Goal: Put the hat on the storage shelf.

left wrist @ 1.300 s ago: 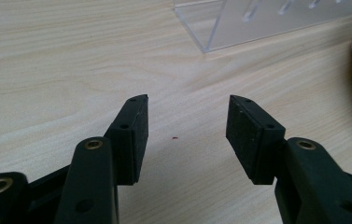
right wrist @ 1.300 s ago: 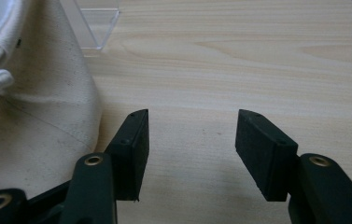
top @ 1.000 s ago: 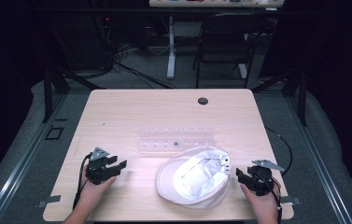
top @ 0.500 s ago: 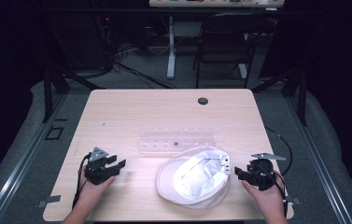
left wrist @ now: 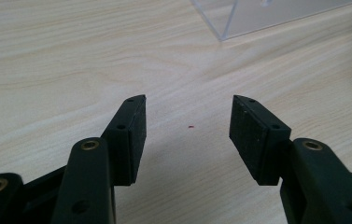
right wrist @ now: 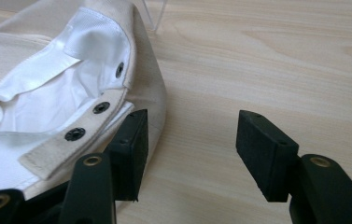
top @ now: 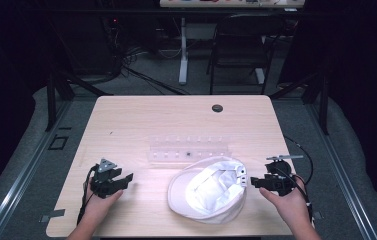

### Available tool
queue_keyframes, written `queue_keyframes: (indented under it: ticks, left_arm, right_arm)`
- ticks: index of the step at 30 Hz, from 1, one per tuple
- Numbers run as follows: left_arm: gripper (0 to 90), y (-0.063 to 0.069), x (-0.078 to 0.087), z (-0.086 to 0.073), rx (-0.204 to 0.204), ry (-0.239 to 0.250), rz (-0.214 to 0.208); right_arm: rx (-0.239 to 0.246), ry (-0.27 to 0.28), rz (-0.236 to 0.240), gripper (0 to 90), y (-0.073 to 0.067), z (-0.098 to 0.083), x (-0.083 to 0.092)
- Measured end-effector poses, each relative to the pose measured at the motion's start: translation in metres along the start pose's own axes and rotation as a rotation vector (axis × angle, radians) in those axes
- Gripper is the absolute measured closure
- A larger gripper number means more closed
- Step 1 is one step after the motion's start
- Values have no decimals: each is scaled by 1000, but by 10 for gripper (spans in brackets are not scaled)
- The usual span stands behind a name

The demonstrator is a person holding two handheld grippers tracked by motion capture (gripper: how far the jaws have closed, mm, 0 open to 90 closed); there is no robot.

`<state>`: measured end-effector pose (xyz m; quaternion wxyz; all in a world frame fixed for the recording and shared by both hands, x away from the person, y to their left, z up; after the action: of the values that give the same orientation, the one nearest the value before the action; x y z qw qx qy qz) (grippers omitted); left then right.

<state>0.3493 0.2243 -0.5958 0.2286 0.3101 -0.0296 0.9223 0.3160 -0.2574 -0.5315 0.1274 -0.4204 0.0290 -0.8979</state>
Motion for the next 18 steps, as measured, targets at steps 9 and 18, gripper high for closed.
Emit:
queue_keyframes:
  ticks: [9, 18]
  left_arm:
    - [467, -7, 3, -2, 43, -15, 34]
    - [466, -6, 2, -2, 29, -24, 27]
  right_arm:
    - [39, -23, -20, 435, -5, 13, 5]
    - [-24, -102, 47, 496, -15, 34, 15]
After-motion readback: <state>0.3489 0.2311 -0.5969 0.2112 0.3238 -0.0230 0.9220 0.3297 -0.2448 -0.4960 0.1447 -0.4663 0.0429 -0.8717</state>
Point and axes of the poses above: each handheld gripper's, and its own axes: x roughly backward along the jaws, z roughly out of its top, y roughly to its right, the point moved 4 cm from there along -x, roughly forward along the jaws, and after that the axes turned 8 degrees about y, right-handed, at the moved point
